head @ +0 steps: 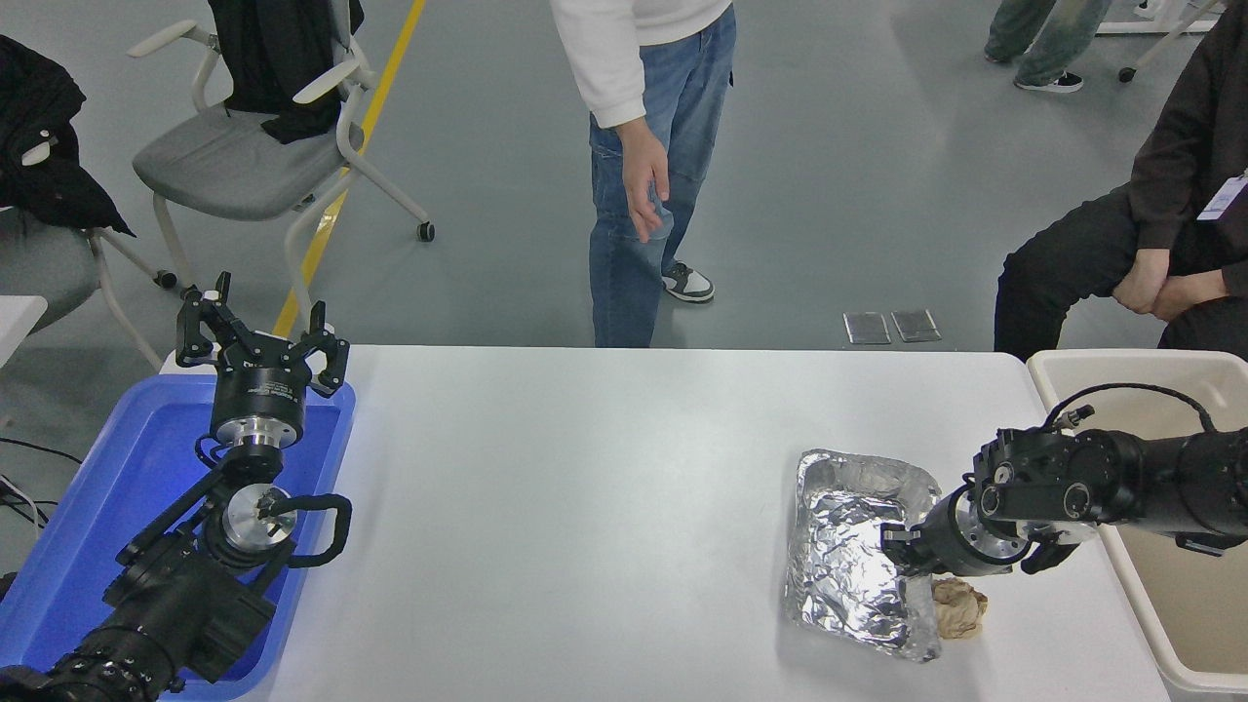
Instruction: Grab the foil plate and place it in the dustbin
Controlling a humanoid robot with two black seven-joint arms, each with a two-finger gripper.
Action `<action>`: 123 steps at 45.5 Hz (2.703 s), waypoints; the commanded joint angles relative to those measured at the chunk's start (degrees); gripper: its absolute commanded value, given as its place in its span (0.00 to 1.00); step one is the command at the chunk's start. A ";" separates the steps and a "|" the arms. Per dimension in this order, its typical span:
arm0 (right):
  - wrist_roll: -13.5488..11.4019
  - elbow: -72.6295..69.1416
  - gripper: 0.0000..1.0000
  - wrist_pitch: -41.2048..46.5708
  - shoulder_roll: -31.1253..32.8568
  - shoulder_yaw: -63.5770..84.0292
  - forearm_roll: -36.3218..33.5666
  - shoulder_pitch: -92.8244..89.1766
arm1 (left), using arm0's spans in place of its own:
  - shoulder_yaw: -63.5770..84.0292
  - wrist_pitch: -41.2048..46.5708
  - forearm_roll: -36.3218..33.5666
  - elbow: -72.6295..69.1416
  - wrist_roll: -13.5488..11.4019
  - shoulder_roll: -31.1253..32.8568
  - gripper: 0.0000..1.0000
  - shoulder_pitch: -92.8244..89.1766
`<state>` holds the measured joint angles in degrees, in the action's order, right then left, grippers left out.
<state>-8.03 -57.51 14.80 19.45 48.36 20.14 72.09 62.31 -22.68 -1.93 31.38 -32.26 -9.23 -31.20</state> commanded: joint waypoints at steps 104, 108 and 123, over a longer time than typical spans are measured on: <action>-0.32 28.49 0.00 -4.24 29.78 -24.97 23.63 -16.97 | 0.00 0.00 0.00 0.00 -0.09 0.00 0.99 0.09; -0.32 31.92 0.00 -8.54 26.08 -28.14 23.54 -22.77 | 0.00 0.00 0.00 -0.09 -0.09 0.00 0.99 0.09; -0.23 40.19 0.00 -16.99 16.41 -31.83 22.57 -32.81 | 0.00 0.00 0.00 -0.09 -0.09 -0.17 0.99 0.09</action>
<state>-8.32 -23.64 3.51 41.58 22.37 42.97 48.08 62.31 -22.68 -1.93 31.32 -32.34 -9.23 -31.17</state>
